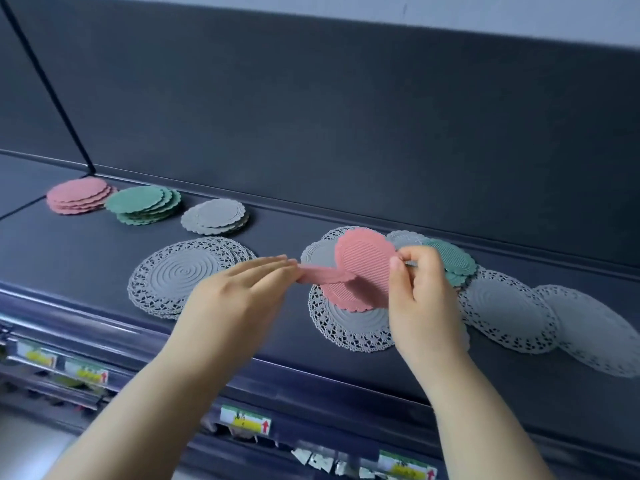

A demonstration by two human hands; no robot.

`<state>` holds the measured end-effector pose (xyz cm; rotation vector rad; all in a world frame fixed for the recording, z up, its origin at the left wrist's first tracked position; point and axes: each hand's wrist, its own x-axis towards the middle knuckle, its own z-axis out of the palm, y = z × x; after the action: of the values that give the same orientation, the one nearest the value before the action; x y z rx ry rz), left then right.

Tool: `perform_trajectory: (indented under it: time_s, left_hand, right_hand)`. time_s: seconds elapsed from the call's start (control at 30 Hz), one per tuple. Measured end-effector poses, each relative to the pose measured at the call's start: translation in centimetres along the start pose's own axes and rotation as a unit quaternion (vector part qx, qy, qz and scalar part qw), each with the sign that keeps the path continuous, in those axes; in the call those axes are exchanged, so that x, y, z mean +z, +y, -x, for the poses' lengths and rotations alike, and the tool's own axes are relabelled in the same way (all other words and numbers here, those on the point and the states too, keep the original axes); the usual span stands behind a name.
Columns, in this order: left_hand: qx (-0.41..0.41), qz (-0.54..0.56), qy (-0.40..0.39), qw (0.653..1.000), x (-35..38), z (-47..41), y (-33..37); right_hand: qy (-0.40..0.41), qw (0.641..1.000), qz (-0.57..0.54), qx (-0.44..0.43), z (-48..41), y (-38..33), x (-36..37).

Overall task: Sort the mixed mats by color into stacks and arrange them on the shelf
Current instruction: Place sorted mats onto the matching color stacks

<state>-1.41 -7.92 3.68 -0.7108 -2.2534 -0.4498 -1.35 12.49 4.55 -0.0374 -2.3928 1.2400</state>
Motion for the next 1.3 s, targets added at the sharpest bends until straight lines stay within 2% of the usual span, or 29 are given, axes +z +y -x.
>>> perform_trajectory:
  time_s: [0.4, 0.63, 0.97, 1.13, 1.3]
  left_hand:
    - [-0.039, 0.038, 0.009, 0.998, -7.6, 6.6, -14.2]
    - [-0.052, 0.039, 0.001, 0.998, -9.6, 8.1, -19.5]
    - [-0.033, 0.008, 0.007, 0.999, -6.6, 2.9, -22.4]
    - [-0.054, -0.02, -0.01, 0.998, -5.8, 0.5, -24.5]
    - [-0.086, -0.034, -0.013, 0.996, -5.9, 1.0, -28.3]
  right_hand:
    - [0.047, 0.99, -0.1, 0.089, 4.4, -8.3, 11.8]
    - [0.053, 0.987, -0.104, 0.112, 5.1, -10.2, 16.0]
    - [0.013, 0.988, -0.112, 0.103, -1.1, -10.0, 18.2]
    - [-0.014, 0.995, -0.076, 0.064, -4.9, -10.6, 20.3]
    - [-0.076, 0.995, -0.061, 0.012, -6.8, -12.7, 24.4]
